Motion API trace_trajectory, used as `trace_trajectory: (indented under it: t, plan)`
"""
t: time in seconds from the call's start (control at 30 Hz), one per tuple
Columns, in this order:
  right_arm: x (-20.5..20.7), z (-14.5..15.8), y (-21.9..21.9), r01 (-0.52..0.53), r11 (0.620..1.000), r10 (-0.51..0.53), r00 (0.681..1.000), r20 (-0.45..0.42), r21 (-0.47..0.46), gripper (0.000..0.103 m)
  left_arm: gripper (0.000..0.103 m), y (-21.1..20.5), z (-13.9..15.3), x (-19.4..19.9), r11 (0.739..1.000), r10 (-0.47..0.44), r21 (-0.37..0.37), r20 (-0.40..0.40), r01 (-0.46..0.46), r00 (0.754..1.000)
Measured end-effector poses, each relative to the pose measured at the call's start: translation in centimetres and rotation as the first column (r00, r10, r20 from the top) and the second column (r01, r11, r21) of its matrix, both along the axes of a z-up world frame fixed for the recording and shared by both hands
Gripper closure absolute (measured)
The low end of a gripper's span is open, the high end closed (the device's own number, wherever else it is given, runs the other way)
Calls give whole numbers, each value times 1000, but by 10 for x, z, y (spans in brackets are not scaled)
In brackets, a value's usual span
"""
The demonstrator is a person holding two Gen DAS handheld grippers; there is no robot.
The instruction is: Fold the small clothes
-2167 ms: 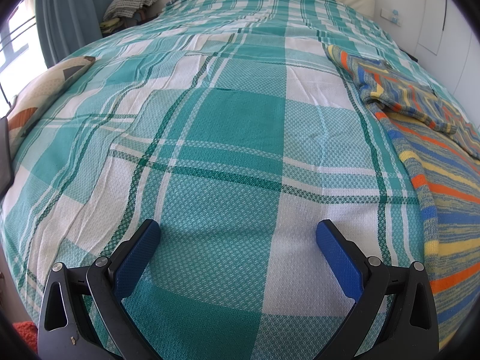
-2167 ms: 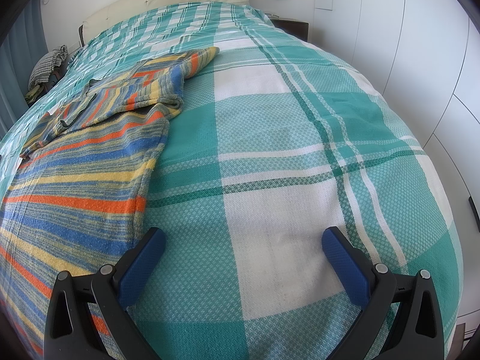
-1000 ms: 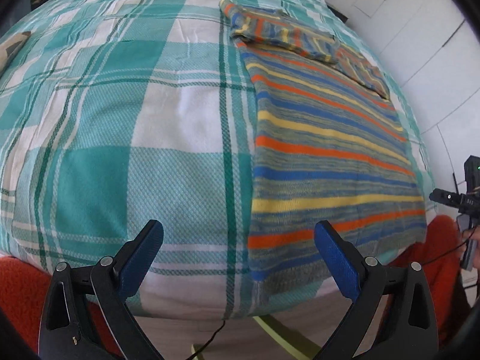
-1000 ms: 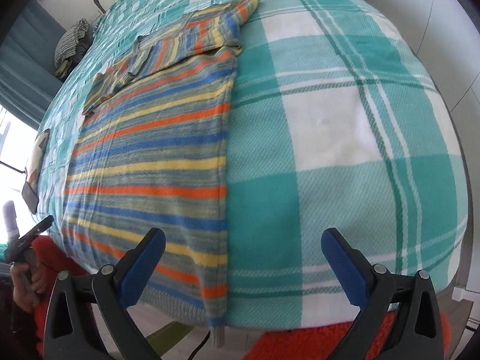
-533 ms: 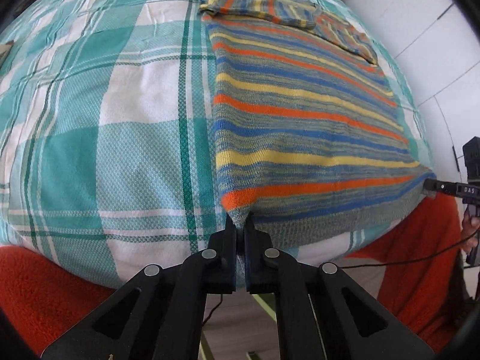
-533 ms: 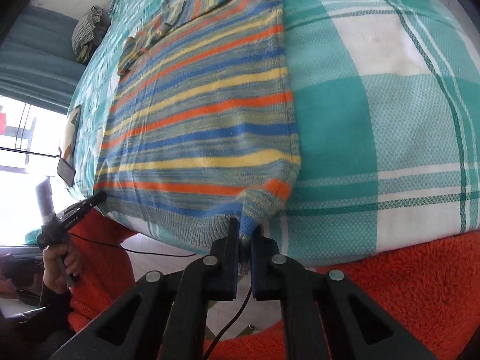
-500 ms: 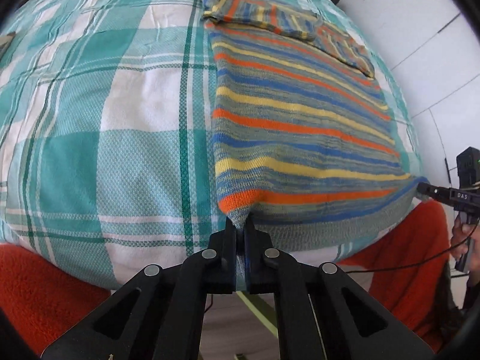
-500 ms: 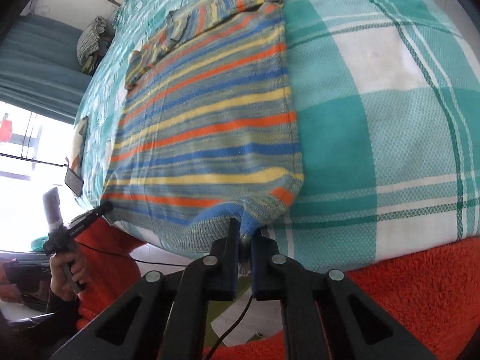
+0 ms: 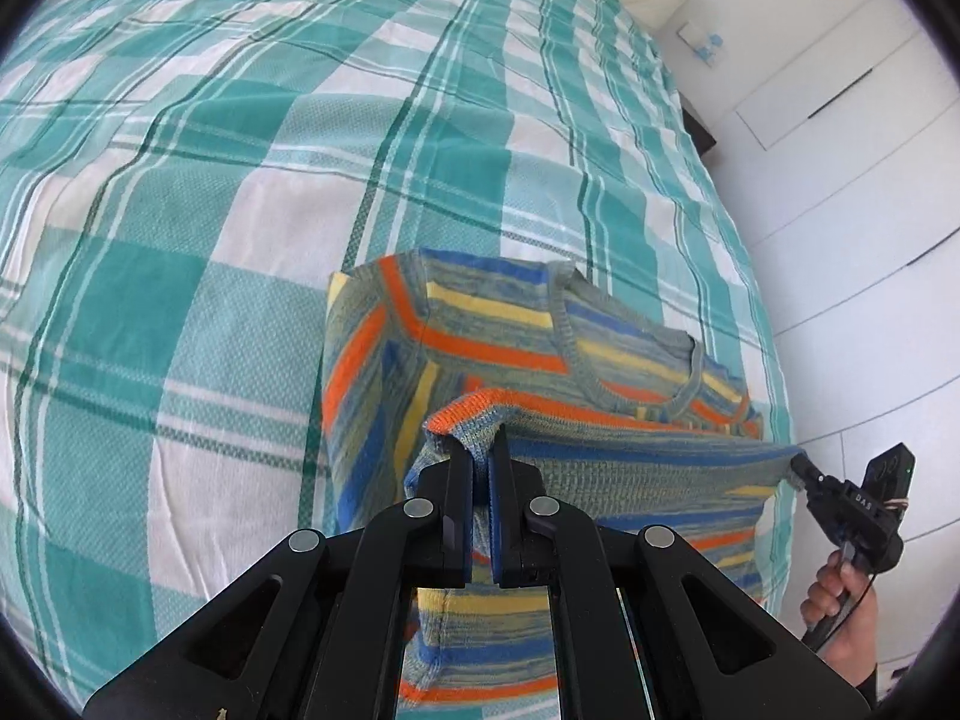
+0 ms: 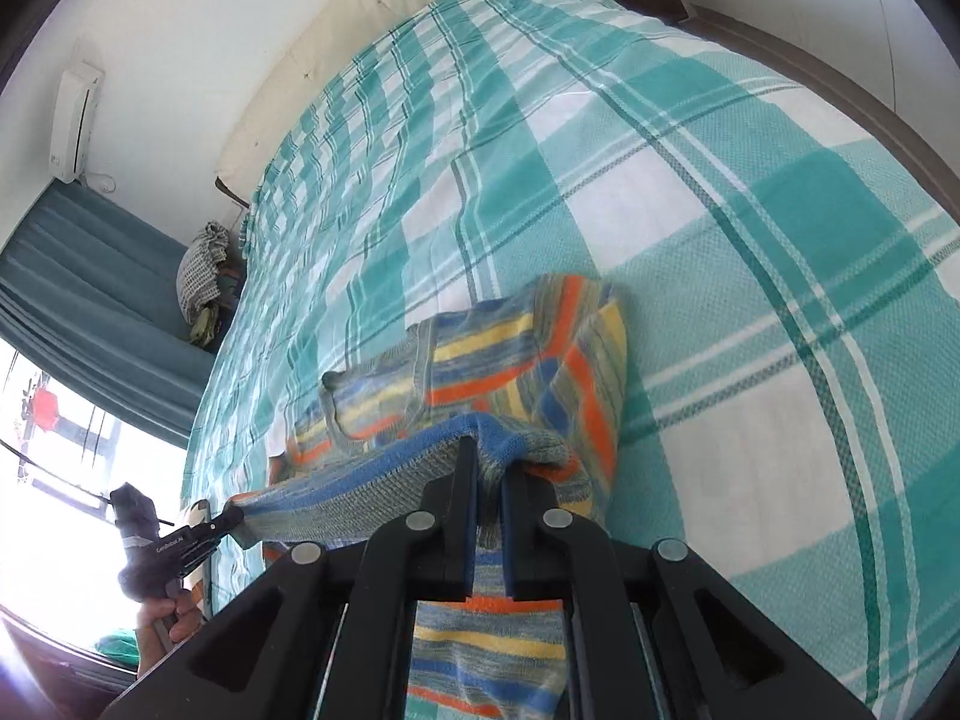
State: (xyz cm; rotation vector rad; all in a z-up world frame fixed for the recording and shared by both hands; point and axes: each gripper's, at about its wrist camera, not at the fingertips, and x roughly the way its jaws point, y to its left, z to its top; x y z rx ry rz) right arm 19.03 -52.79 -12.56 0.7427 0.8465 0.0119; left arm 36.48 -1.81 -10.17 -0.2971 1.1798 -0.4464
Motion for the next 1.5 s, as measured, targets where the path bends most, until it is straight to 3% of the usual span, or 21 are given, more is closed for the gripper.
trace_trajectory:
  t: [0.1,0.17,0.2,0.23,0.3,0.4,0.47,0.53,0.6,0.63,0.7,0.8,0.87,0.93,1.03,1.1,1.17,1.2,1.27,1.33,1.5]
  plan:
    - [38,-24,-18,49,995,-52,998,30,88,94,95,-16,-15,34,997,58,48,20,-59,998]
    - [53,-41,-27,121,986,-124,992,24,117,76,70,-13,-25,52,991,120,57,9,-121,993]
    - [57,-45,-32,141,981,-145,989,27,130,59,46,-8,-26,58,986,156,57,15,-157,988]
    - [61,-47,-33,156,979,-161,986,31,128,55,36,-1,-24,60,980,191,54,30,-192,981]
    - [60,-36,-34,159,982,-166,984,71,100,55,36,14,-16,58,974,224,17,56,-225,973]
    - [49,-7,-19,73,997,-71,990,119,-6,55,36,21,2,37,985,171,2,124,-173,977]
    - [43,6,6,-58,996,66,991,116,-68,55,36,12,10,10,998,56,-19,167,-53,984]
    - [43,5,37,-219,972,225,972,72,-80,52,27,-14,1,-12,989,-138,-37,130,144,982]
    - [58,-20,73,-363,930,360,931,-57,-57,51,27,-53,-22,-20,956,-292,23,39,291,956]
    - [71,-34,88,-410,911,402,907,-126,-47,51,32,-69,-31,-19,947,-311,88,28,307,950]
    - [102,-53,110,-430,898,406,891,-204,-90,51,35,-89,-39,2,955,-256,163,34,248,966]
    - [134,-44,115,-284,914,249,957,-152,-289,52,37,-87,-35,42,974,-70,221,66,54,995]
    - [136,-30,108,-182,943,164,982,-90,-278,52,37,-74,-28,49,974,2,225,81,-20,997]
    - [122,-14,105,-171,960,170,985,-22,-222,51,37,-60,-20,37,982,-14,188,109,-7,994]
    - [83,-2,121,-319,920,323,946,-23,-228,50,27,-55,-10,-20,973,-175,179,183,142,967]
    - [45,-12,140,-422,867,420,905,-67,-265,45,23,-56,-23,-67,938,-291,248,187,242,938]
    - [3,-38,148,-480,826,448,877,-173,-297,44,26,-47,-50,-101,896,-312,366,115,252,943]
    - [-21,-53,144,-480,820,420,875,-242,-311,44,33,-35,-56,-115,896,-288,379,95,233,953]
    - [-71,-63,130,-435,841,364,895,-259,-322,46,28,-2,-53,-141,925,-208,343,98,163,973]
    - [-113,-53,120,-378,869,323,922,-212,-318,43,13,20,-44,-166,948,-140,303,108,102,984]
    - [-169,-43,101,-205,914,176,978,-113,-349,35,10,30,-35,-204,945,-78,326,157,23,985]
